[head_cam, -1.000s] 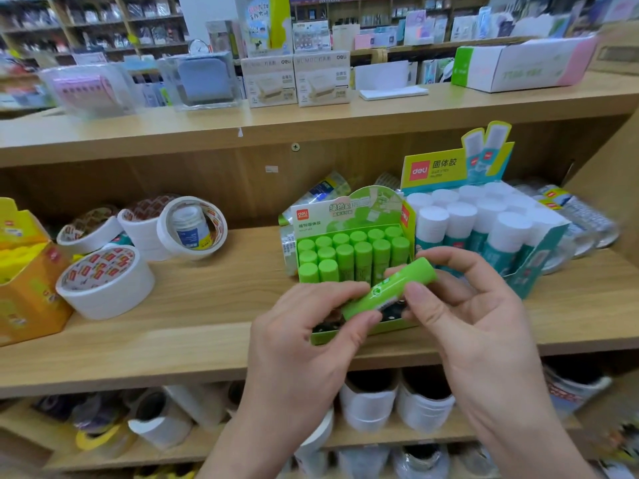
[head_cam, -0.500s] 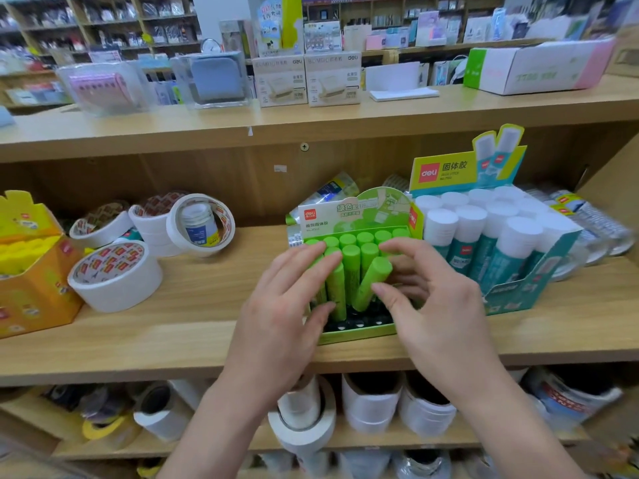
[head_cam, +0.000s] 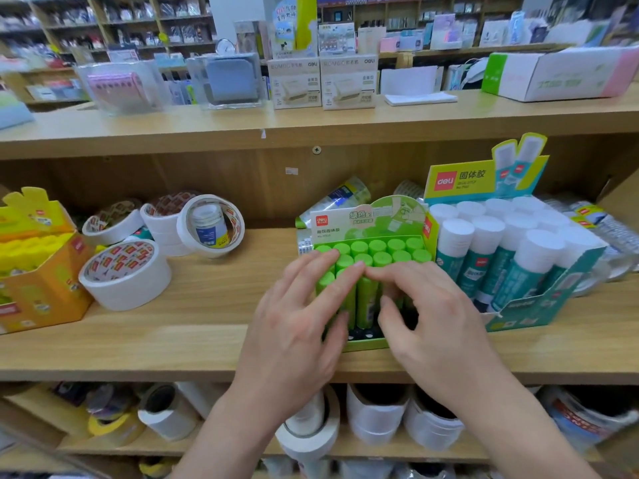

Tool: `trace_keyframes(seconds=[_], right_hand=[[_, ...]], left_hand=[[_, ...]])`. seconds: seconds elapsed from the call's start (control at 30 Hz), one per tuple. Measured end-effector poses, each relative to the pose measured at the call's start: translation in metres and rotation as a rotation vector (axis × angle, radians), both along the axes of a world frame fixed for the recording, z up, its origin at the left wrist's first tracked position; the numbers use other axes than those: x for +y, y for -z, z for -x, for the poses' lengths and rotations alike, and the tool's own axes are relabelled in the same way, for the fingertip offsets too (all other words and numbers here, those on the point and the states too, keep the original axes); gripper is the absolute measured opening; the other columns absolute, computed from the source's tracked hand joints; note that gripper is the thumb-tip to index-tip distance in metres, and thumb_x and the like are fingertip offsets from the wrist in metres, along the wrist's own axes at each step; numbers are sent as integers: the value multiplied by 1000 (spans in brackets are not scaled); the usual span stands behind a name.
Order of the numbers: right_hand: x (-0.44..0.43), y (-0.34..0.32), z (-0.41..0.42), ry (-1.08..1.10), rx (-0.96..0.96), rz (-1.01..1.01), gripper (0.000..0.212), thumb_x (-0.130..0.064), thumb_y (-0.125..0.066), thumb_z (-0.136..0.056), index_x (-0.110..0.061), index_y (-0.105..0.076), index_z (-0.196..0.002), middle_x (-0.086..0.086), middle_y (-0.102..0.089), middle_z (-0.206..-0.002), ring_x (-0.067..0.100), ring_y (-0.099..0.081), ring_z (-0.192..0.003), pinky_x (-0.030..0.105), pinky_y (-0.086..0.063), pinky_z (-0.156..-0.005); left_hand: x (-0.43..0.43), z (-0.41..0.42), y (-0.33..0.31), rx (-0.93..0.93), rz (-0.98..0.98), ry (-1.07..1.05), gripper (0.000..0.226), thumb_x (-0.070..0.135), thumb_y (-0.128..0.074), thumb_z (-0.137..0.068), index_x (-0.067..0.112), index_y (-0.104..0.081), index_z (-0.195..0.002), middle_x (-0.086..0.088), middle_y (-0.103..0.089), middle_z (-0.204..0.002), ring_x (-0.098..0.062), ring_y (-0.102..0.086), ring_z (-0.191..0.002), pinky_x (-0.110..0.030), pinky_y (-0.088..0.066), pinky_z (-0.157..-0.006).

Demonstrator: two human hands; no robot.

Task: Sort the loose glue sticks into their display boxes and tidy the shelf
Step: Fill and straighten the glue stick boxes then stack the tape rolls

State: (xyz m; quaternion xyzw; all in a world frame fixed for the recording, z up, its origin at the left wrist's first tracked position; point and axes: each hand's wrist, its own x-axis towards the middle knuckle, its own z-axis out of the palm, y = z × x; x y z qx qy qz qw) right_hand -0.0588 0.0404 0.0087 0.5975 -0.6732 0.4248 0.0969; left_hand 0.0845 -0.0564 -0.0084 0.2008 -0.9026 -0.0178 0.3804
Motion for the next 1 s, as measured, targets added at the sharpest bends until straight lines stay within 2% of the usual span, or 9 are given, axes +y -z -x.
trace_keyframes(seconds=[0.13,0.27,0.33,0.4,0.5,0.57,0.7,0.83,1.0], right_hand=[[2,-5,1,-15,-26,-13,28,-14,-57,-80,-22,-68,-105,-12,-62,-87,12,-54,-85,28,-43,-76],[4,-5,3,21,4,5,29,-16,-59,-81,-19,-70,-107,-5,-57,-93,15,-52,-92,26,-41,-82],[4,-4,0,74,88,25,34,-18,-58,-82,-15,-68,-114,1,-56,-105,21,-52,-100,32,-42,-88],[2,-2,-4,102,201,1,43,-25,-53,-86,-11,-60,-127,7,-55,-126,27,-50,-119,42,-41,-99],[-2,1,-11,122,335,-110,56,-35,-42,-89,-7,-50,-137,7,-46,-145,24,-39,-137,47,-31,-109],[-4,3,-14,143,370,-187,58,-37,-38,-89,-8,-50,-138,6,-47,-145,21,-39,-137,49,-28,-109],[-8,-4,-13,172,384,-216,52,-33,-43,-85,-10,-58,-130,4,-57,-136,19,-49,-130,50,-32,-109],[-9,-10,-16,188,383,-247,52,-37,-43,-84,-10,-62,-125,4,-61,-131,21,-51,-128,52,-33,-108],[-13,-11,-28,180,287,-213,59,-43,-40,-86,-10,-55,-132,6,-53,-140,21,-43,-134,49,-26,-111]], left_hand=[[0,1,2,11,30,-29,53,8,-58,-83,19,-55,-134,-4,-52,-139,-24,-45,-132,-45,-46,-97],[-1,0,0,-26,44,-39,57,9,-60,-80,20,-53,-135,-1,-52,-141,-19,-44,-134,-44,-44,-100],[-3,-3,-2,-64,33,-32,59,12,-61,-80,19,-50,-138,1,-50,-142,-16,-42,-136,-43,-44,-101],[-5,-6,-6,-78,-5,-8,59,17,-59,-82,15,-48,-140,2,-49,-143,-13,-37,-138,-41,-43,-104],[-7,-7,-9,-57,-87,50,61,25,-56,-84,12,-44,-142,3,-47,-144,-11,-29,-142,-35,-35,-111],[-8,-7,-10,-68,-106,70,62,27,-56,-83,13,-44,-142,3,-45,-146,-12,-27,-143,-34,-32,-112],[-14,-5,-14,-124,-30,21,56,25,-56,-82,16,-51,-137,5,-50,-142,-15,-34,-140,-43,-42,-104],[-12,-4,-22,-140,3,-17,54,26,-59,-80,18,-55,-133,5,-55,-137,-17,-39,-137,-44,-45,-99],[-11,-20,-17,-130,-121,59,67,31,-57,-83,16,-37,-146,6,-36,-152,-13,-23,-144,-43,-36,-109]])
